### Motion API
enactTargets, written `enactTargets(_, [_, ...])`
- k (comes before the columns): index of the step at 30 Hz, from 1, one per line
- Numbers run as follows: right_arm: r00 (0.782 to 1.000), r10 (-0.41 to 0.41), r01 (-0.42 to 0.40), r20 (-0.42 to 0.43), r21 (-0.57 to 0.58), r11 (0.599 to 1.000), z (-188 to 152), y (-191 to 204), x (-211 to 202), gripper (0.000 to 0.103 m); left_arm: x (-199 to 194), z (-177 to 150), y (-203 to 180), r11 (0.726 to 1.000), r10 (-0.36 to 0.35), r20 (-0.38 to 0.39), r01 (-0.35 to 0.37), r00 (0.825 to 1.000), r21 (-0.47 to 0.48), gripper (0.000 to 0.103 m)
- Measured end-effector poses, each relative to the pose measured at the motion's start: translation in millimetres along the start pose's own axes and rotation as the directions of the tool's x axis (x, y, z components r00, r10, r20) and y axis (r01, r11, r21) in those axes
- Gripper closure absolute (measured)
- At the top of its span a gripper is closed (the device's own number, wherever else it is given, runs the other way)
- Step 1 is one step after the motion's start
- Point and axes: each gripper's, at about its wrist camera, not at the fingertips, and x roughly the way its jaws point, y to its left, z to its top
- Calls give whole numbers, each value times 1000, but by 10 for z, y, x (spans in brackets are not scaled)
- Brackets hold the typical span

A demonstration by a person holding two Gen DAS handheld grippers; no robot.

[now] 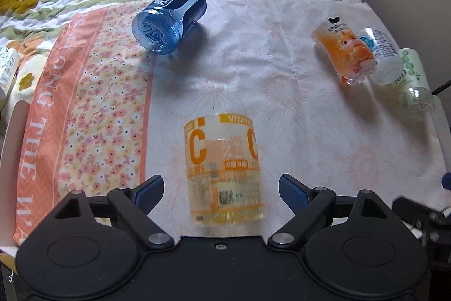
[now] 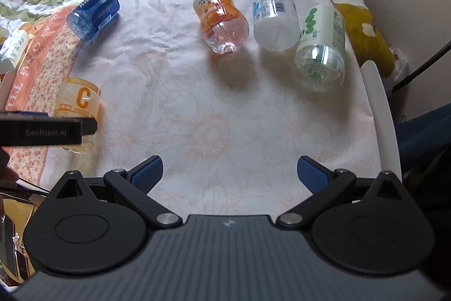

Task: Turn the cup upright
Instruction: 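Grasp the lying orange-C cup with the right tool while the left tool withdraws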

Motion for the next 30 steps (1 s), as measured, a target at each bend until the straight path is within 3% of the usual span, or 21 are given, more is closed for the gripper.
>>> enactTargets(6, [999,17,-17,32,1,1000,146,54,-149,0,-262,-107,89,999,-36,22,36,999,-27,11])
enactTargets(12, [994,104,-103,32,-17,995,382,210,-257,0,-558,-260,238,997,-40,56,43,998,-58,11])
enactTargets(15, [981,194,-194,-22,4,981,529,315,-188,0,-674,-355,368,995,-39,66,44,997,-85,11])
enactTargets(20, [937,329,-325,-114,57,944,743,539,59,0,-805,-518,596,991,-18,72,28,997,-130,11])
enactTargets(26, [914,349,-341,-205,76,937,923,825,452,0,-849,-677,831,981,-3,66,16,998,-192,11])
enactTargets(30, [916,318,-310,-246,70,948,967,930,680,0,-839,-751,953,975,1,61,12,998,-222,11])
